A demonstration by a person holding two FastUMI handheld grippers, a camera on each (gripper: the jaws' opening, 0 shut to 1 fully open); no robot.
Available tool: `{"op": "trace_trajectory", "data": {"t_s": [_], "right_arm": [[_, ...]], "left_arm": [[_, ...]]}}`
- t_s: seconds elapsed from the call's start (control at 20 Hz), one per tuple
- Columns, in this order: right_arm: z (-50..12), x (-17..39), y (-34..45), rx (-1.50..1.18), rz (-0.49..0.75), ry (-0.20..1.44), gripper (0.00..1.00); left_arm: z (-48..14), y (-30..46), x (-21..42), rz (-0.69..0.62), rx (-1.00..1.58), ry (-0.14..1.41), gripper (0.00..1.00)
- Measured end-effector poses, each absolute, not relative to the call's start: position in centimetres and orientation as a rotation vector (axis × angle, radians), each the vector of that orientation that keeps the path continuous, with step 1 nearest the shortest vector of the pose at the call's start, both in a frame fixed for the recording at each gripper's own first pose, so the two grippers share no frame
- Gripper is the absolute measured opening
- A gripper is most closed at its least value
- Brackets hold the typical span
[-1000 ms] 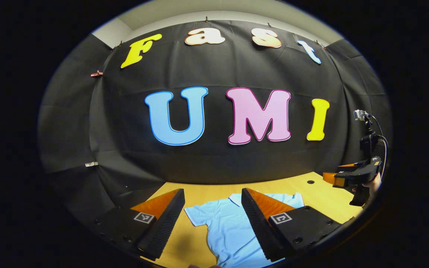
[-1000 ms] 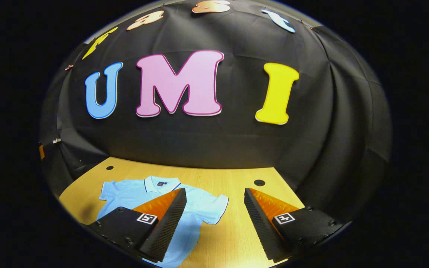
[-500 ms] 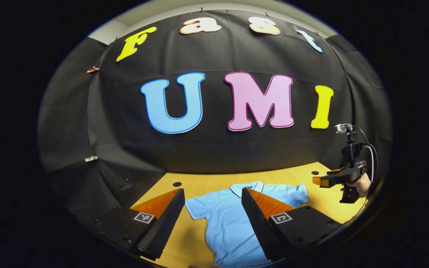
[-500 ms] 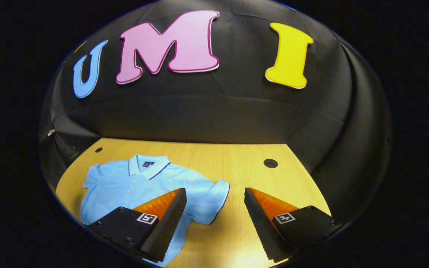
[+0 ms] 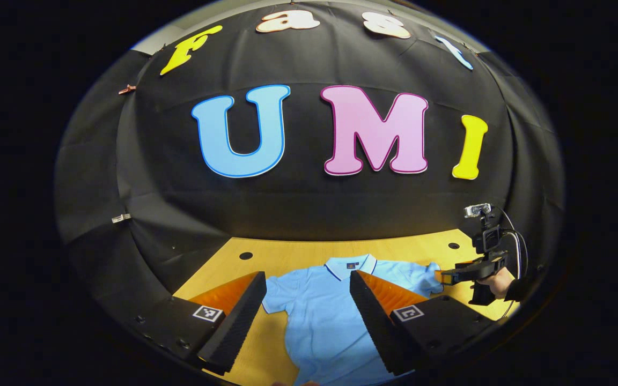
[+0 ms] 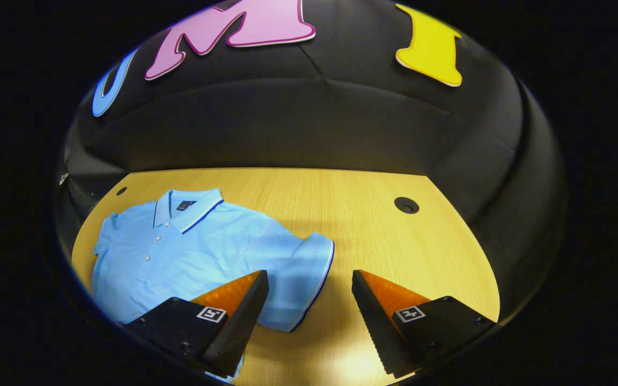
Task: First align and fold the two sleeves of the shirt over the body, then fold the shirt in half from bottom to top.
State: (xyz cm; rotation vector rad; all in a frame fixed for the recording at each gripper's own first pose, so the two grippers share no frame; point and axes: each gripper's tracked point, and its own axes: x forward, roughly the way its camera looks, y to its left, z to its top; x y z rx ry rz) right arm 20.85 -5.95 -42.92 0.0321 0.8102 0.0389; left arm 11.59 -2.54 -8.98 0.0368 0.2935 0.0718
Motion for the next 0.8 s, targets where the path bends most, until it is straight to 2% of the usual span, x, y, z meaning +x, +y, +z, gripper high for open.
{"op": "trace_trajectory", "data": {"t_s": [0.35,0.65,0.75,0.8], "right_arm": [[-46.5,21.2,-5.4,0.018,0.026,0.865,0.97],[-46.6,21.2,-5.3,0.09,0.016,0.875,0.97],[-47.2,21.3,-5.2,0.1,0.006,0.88,0.82],[-47.1,21.2,-5.2,0.106,0.007,0.886,0.64]], "left_arm": [[-9.9,-1.1,11.7,0.128,0.017,0.327,0.99],[-10.5,-0.8,11.2,0.167,-0.01,0.337,0.99],[-10.8,-0.9,10.9,0.17,-0.009,0.343,0.99],[-10.9,-0.9,10.8,0.171,-0.008,0.343,0.99]]}}
